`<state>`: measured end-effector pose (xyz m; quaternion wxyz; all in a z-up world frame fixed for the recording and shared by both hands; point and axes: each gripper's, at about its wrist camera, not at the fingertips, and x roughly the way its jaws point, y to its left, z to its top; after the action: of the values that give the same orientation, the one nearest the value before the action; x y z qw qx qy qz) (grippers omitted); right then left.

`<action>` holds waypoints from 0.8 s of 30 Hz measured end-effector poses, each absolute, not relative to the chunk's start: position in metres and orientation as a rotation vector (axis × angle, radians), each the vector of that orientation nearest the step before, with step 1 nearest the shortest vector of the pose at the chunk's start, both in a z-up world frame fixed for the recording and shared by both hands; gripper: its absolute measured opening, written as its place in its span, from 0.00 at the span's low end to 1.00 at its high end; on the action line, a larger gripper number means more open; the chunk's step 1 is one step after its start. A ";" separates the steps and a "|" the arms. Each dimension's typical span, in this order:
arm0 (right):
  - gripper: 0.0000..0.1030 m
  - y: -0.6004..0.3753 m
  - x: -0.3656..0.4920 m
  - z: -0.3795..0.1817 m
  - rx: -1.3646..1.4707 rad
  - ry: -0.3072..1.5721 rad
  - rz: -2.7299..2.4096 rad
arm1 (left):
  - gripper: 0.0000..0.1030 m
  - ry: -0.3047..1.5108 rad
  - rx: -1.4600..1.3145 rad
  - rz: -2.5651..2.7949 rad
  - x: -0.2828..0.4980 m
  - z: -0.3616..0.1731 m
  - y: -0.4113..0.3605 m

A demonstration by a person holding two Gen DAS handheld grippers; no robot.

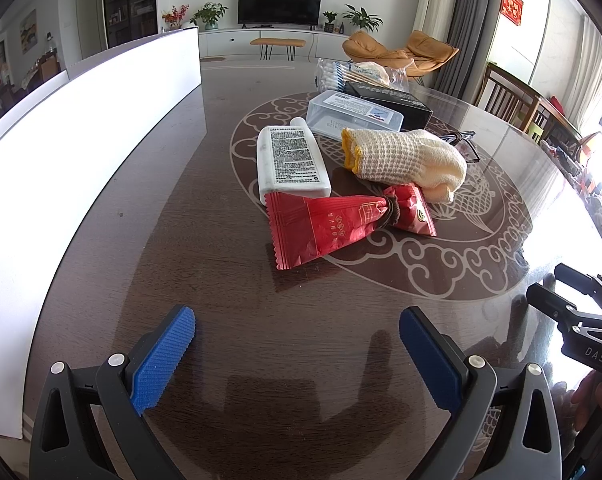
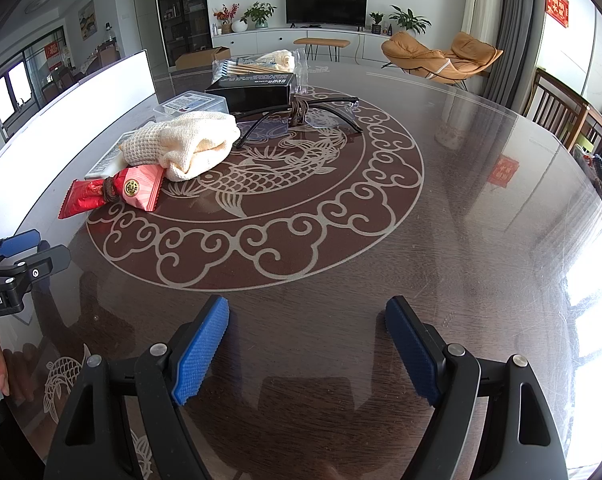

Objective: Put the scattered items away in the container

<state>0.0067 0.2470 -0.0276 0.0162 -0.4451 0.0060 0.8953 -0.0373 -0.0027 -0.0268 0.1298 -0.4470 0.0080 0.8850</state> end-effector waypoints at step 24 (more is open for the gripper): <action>0.79 0.247 0.007 -0.028 -1.384 0.019 2.784 | 1.00 0.027 -1.300 2.573 -0.037 -0.026 -0.001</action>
<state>0.0066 0.2469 -0.0277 0.0163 -0.4451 0.0060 0.8953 -0.0368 -0.0014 -0.0264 0.1291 -0.4471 0.0094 0.8851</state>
